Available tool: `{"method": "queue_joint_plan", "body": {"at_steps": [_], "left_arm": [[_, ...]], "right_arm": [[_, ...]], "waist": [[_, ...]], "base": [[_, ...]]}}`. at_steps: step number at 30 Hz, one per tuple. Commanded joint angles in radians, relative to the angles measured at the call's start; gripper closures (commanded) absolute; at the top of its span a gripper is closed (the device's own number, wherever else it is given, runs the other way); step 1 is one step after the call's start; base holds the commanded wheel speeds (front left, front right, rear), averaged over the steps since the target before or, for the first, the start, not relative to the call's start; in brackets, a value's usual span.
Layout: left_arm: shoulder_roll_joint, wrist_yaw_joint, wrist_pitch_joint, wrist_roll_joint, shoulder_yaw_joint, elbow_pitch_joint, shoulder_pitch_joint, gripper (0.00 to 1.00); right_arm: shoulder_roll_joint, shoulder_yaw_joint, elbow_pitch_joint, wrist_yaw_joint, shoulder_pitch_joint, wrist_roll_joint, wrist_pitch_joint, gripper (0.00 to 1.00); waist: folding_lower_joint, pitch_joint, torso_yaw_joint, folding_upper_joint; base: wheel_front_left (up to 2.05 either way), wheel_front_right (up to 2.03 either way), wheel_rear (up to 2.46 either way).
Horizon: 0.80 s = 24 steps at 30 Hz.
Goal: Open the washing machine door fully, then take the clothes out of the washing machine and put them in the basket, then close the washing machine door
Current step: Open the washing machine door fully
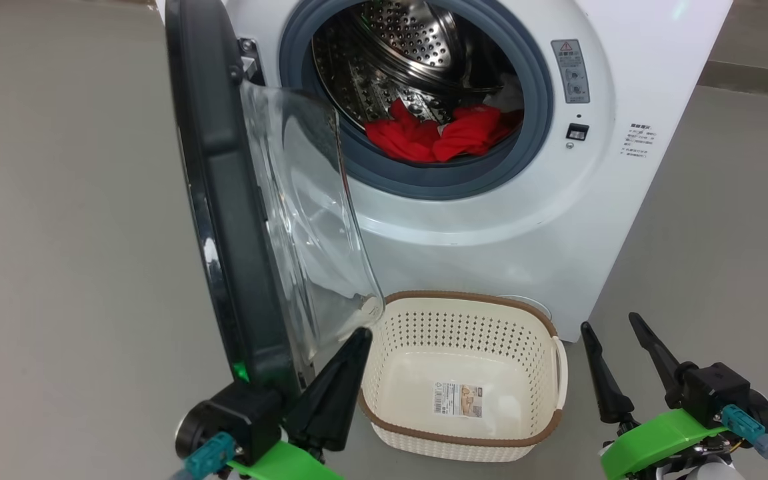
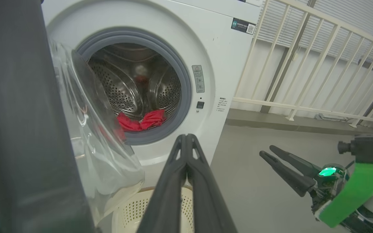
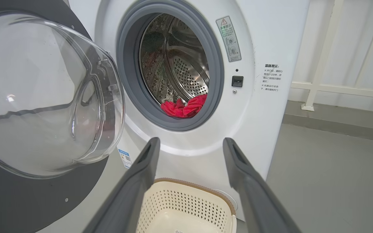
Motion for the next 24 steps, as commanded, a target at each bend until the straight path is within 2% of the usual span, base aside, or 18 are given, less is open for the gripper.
{"method": "queue_joint_plan", "body": {"at_steps": [1, 12, 24], "left_arm": [[0.008, 0.011, 0.001, 0.010, 0.032, -0.018, -0.011, 1.00], [0.025, 0.096, -0.022, 0.024, 0.104, 0.060, 0.016, 1.00], [0.081, 0.174, -0.057, 0.021, 0.224, 0.046, 0.053, 1.00]], "right_arm": [[-0.002, 0.020, -0.021, 0.003, -0.008, -0.005, -0.006, 0.00], [-0.002, 0.035, -0.015, 0.003, -0.007, -0.004, -0.006, 0.00], [-0.002, 0.035, -0.014, 0.003, -0.004, -0.021, -0.006, 0.00]], "waist": [[0.0000, 0.000, 0.001, -0.0001], [0.0000, -0.001, 0.002, -0.0001], [0.0000, 0.024, 0.023, -0.0001]], "base": [[0.00, 0.00, 0.00], [0.00, 0.00, 0.00], [0.00, 0.00, 0.00]]}}
